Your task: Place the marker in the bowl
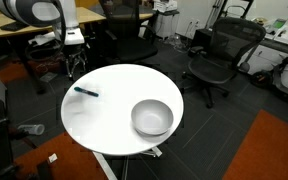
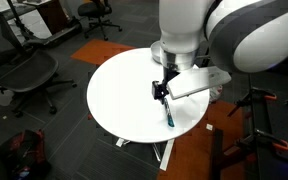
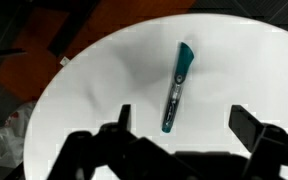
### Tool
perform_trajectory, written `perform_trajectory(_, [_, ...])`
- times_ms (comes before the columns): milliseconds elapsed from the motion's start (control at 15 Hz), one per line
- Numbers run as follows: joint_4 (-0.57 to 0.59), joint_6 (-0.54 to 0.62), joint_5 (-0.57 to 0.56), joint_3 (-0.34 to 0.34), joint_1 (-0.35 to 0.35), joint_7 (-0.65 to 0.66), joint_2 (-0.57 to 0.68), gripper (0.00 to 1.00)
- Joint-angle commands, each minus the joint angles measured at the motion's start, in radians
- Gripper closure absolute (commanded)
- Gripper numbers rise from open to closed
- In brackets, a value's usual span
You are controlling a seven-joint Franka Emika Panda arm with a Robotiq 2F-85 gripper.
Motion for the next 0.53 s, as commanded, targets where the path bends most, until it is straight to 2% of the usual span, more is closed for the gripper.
perform_trajectory(0, [0.022, 0.042, -0.009, -0.027, 0.037, 0.033, 0.048, 0.00])
perform_trajectory(200, [0.029, 0.056, 0.016, -0.029, 0.042, 0.013, 0.088, 0.00])
perform_trajectory(267, [0.010, 0.038, 0.014, -0.030, 0.040, -0.008, 0.058, 0.00])
perform_trajectory(467, [0.010, 0.039, 0.016, -0.033, 0.043, -0.010, 0.071, 0.00])
